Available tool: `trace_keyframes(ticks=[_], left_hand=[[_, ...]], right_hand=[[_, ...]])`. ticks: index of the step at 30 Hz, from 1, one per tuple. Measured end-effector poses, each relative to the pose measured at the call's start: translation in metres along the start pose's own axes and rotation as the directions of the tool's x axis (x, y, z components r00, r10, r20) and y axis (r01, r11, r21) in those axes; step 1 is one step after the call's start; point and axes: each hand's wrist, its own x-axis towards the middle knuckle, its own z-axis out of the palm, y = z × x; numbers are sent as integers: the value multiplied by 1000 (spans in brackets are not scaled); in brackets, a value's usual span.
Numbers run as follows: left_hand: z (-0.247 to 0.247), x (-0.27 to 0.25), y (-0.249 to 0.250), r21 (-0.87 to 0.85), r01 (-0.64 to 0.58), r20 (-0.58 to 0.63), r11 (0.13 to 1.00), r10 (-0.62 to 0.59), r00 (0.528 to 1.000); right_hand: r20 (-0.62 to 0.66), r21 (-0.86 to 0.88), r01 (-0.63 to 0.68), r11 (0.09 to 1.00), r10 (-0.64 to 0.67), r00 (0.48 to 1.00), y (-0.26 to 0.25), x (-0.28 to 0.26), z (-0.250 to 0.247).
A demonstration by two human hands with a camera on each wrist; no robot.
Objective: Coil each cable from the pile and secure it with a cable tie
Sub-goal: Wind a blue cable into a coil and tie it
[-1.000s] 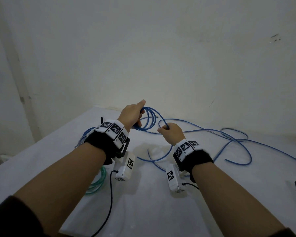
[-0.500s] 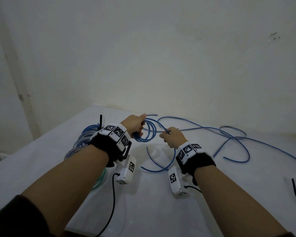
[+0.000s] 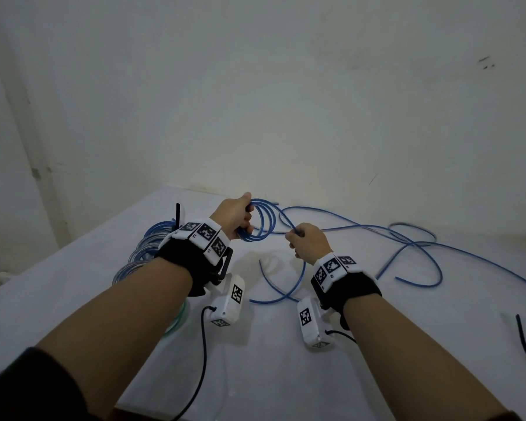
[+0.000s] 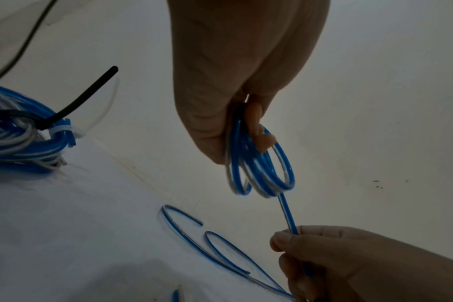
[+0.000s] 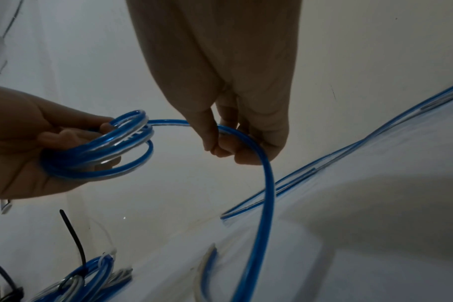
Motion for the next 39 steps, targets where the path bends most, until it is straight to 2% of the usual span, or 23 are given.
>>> trace_keyframes(ticks=[11,15,19,22,24,26,28,31,33,36,37,39], left_hand=[[0,2,5,-132,-33,53,991,40,998],[-1,9,8,-324,-98,-55,941,84,995],[-4,17,6,-374,-186,-208,909,113,972],[-7,22,4,-341,-226,-295,913,125,947],[-9,28,2,-261,-246,-344,933,148,927],[-11,34,-2,-124,-275,-395,953,207,895],[-11,37,-5,-31,-346,-430,938,299,852],[-8,38,-7,-37,-435,-451,900,373,811],[-2,38,-5,-123,-432,-432,893,344,834],[6,36,-2,-295,-376,-336,878,273,901],[7,37,-2,-289,-379,-321,879,284,904],[10,37,-5,-119,-439,-313,891,386,868]], right_hand=[[83,-34,-23,999,26,996,-5,-2,-1],[88,-58,-26,998,31,996,-5,-4,-5],[84,-59,-50,997,54,995,-7,-5,-11],[87,-67,-89,994,95,992,-7,-6,-14],[83,-70,-109,992,114,990,-7,-9,-15],[98,-57,-123,991,128,987,-7,-11,-16],[119,-33,-131,991,134,984,-8,-12,-16],[209,-20,-113,993,115,971,-11,-16,-16],[292,-41,-88,995,96,952,-14,-19,-15],[418,-116,-23,993,70,906,-21,-23,-14],[439,-101,-15,995,58,897,-23,-25,-13],[433,9,-44,999,36,901,-24,-26,-13]])
